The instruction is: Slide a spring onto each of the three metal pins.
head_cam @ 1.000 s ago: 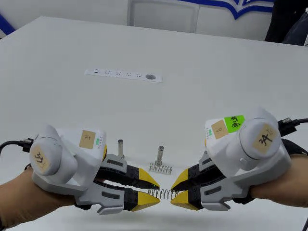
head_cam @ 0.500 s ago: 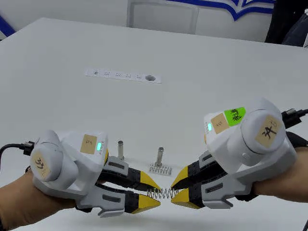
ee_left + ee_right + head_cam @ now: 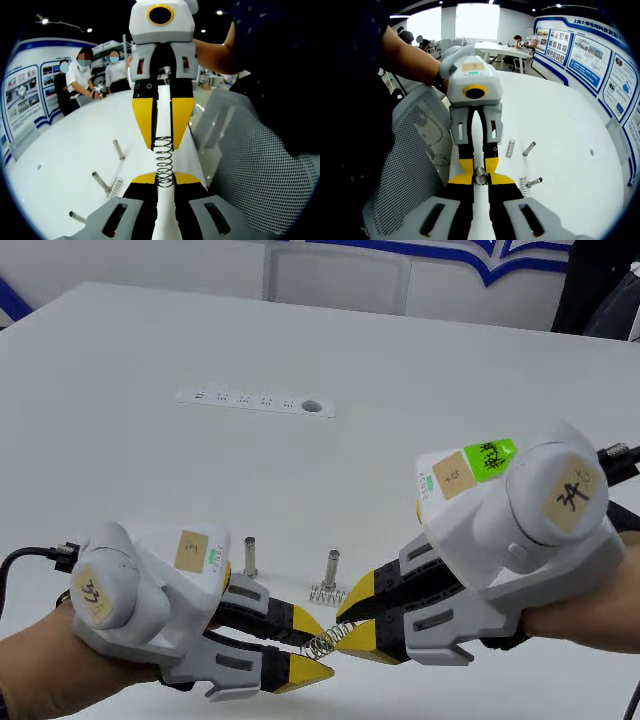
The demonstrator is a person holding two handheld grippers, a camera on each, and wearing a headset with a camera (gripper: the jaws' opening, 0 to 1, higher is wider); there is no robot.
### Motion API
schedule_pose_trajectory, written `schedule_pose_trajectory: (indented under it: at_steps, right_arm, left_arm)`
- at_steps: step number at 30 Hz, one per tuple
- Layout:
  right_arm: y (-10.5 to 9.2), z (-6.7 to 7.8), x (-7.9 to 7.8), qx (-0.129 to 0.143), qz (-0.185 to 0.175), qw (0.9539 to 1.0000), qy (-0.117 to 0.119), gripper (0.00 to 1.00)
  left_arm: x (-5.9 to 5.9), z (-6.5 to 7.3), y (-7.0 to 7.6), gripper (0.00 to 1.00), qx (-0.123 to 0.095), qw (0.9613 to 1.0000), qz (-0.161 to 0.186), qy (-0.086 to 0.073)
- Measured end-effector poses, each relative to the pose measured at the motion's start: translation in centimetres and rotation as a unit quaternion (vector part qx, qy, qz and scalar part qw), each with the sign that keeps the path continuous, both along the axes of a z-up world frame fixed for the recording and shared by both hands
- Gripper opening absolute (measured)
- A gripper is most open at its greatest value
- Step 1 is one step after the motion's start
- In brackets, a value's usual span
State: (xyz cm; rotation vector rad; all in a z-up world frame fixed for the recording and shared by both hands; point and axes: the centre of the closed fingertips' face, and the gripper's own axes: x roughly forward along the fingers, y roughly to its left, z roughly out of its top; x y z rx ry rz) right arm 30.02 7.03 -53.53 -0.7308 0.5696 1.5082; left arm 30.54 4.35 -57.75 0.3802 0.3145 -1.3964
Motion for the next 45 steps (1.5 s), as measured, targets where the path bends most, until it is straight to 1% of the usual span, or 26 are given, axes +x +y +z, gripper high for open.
schedule_pose_trajectory:
  at_steps: [3,7,8,10,11,13,19,23,25,28,30,32,33,36,37,40,45]
  right_arm:
    - [0.5,0.1,-0.1,0.003,0.004,1.0000,-0.001,0.11]
    - [0.5,-0.2,-0.1,-0.003,0.002,1.0000,0.006,0.11]
    - [0.4,-0.4,-0.1,-0.009,0.000,0.9999,0.010,0.12]
    - [0.3,-0.8,0.0,-0.016,0.001,0.9999,0.006,0.12]
    - [0.3,-1.0,0.0,-0.020,0.001,0.9998,0.007,0.12]
    - [0.3,-1.0,0.0,-0.020,0.001,0.9998,0.007,0.12]
    - [0.6,-1.4,0.0,-0.028,0.003,0.9995,0.012,0.12]
    - [0.6,-1.7,0.0,-0.036,0.004,0.9992,0.015,0.12]
    - [0.5,-1.8,0.0,-0.043,0.002,0.9989,0.016,0.12]
    - [0.4,-1.8,0.1,-0.046,0.002,0.9988,0.014,0.12]
    - [0.4,-1.7,0.2,-0.046,0.000,0.9989,0.014,0.12]
    - [0.4,-1.4,0.4,-0.044,-0.002,0.9989,0.012,0.12]
    - [0.4,-1.2,0.5,-0.044,-0.003,0.9990,0.012,0.11]
    - [0.2,-0.9,0.9,-0.043,-0.007,0.9990,0.012,0.11]
    - [0.2,-0.8,1.0,-0.043,-0.008,0.9990,0.012,0.11]
    - [-0.3,-0.7,1.6,-0.048,-0.016,0.9987,0.008,0.11]
    - [-1.6,-0.5,2.9,-0.057,-0.033,0.9978,-0.001,0.12]
  left_arm:
    - [-0.1,0.0,0.0,0.11,0.000,1.0000,-0.001,0.000]
    - [-0.1,-0.1,0.1,0.10,0.000,1.0000,0.001,-0.001]
    - [-0.1,0.1,0.1,0.10,-0.006,1.0000,0.001,-0.002]
    - [0.0,0.3,0.0,0.10,-0.012,0.9999,0.003,-0.001]
    - [0.1,0.3,0.0,0.10,-0.012,0.9999,0.003,-0.001]
    - [0.1,0.3,-0.1,0.10,-0.009,1.0000,0.003,-0.002]
    - [-0.1,0.2,-0.1,0.10,-0.008,1.0000,0.001,0.003]
    - [-0.1,0.0,-0.1,0.10,0.000,1.0000,0.000,0.006]
    - [0.0,-0.1,-0.1,0.10,-0.001,1.0000,0.002,0.009]
    - [0.1,0.0,-0.1,0.11,-0.005,0.9999,0.006,0.011]
    - [0.2,0.1,-0.1,0.11,-0.008,0.9999,0.009,0.009]
    - [0.5,0.4,0.0,0.12,-0.014,0.9998,0.014,0.010]
    - [0.6,0.5,0.1,0.12,-0.017,0.9996,0.017,0.014]
    - [0.9,0.6,0.3,0.18,-0.021,0.9992,0.029,0.016]
    - [0.9,0.6,0.4,0.19,-0.023,0.9991,0.030,0.017]
    - [0.9,0.6,0.7,0.20,-0.025,0.9989,0.035,0.019]
    - [1.5,0.9,1.8,0.24,-0.030,0.9979,0.053,0.023]
